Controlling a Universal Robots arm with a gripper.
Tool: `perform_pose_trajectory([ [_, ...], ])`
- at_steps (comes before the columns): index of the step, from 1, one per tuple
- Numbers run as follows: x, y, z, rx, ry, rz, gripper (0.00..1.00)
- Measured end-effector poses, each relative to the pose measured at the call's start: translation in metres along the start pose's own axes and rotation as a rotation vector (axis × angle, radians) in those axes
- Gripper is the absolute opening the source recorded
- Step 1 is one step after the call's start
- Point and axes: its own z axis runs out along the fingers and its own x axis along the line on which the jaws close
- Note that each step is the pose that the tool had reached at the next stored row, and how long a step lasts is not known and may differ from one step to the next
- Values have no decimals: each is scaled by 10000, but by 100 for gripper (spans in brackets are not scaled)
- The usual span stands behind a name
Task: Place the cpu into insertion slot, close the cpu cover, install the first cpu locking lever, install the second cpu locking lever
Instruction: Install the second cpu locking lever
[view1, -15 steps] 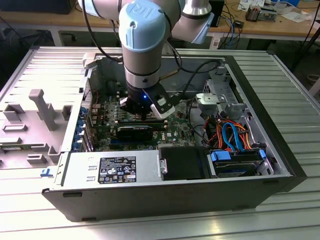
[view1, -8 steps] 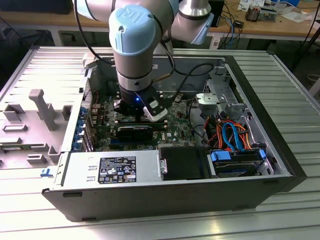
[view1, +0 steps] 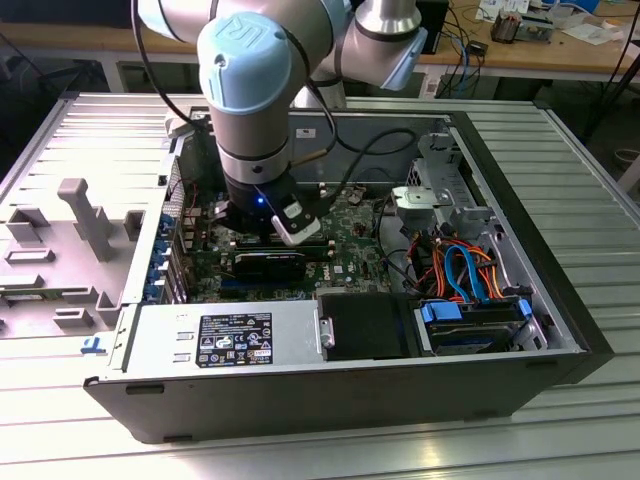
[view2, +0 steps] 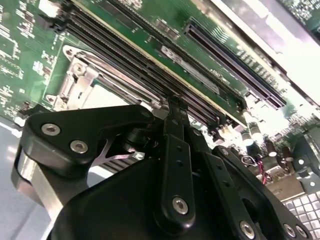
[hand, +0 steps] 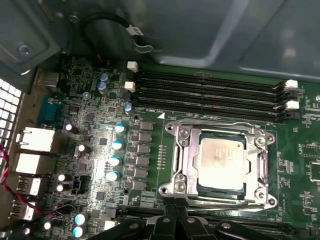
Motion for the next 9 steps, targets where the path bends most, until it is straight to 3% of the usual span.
perform_pose_trajectory([
  [9,65,13,4,-67,-6,-7,11],
])
